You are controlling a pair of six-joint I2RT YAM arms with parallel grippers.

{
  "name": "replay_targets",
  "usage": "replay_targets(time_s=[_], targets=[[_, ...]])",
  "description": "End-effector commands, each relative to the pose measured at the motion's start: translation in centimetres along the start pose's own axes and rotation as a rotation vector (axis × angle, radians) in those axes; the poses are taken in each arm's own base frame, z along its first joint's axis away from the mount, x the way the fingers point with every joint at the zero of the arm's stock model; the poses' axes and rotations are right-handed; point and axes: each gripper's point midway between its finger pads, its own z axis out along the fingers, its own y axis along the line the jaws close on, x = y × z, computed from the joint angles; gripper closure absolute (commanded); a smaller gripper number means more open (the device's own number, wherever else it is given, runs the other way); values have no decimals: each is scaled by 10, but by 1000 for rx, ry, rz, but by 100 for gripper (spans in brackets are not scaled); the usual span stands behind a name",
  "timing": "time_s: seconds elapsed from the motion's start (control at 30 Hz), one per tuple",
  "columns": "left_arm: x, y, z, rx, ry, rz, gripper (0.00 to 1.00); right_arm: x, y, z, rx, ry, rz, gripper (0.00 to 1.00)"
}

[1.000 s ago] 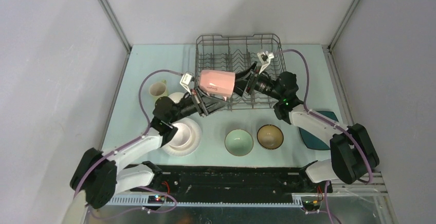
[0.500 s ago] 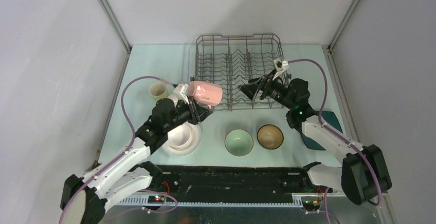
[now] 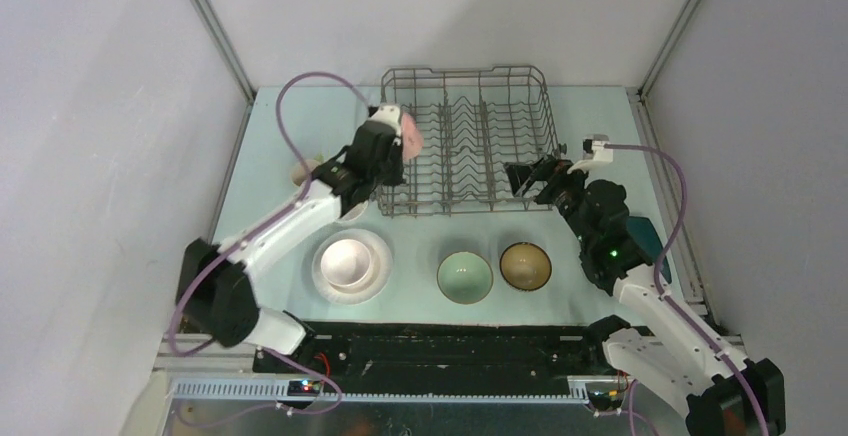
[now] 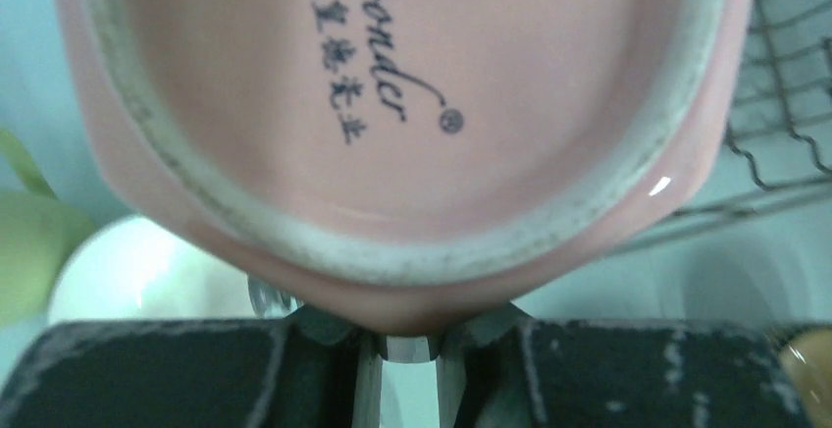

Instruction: Load the mixed dishes into the dish rack

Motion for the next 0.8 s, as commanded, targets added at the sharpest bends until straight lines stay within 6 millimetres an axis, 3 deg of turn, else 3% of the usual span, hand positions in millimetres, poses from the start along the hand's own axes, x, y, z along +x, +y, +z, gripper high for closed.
replay_targets(time_s=[0.0,0.17,0.2,0.47,0.5,0.53,0.77], targets=[[-66,-1,28,-122,-83,127,100,7,-22,-7,99,1,-25,0],[-80,4,79,-224,16,200,100,3,-21,-9,98,-12,-23,0],[-90,5,94,-235,14,192,100,2,-21,-10,96,-14,-23,0],[-108,30,167,-266,104,172,100,1,-20,-8,85,-25,-31,0],[-98,36,181,-281,130,180,100,2,-20,-8,81,-23,-29,0],[-112,39,182,-285,101,168,100,1,-19,-7,77,-28,-29,0],[-110,72,218,-311,67,133,100,3,-20,-5,69,-27,-24,0]])
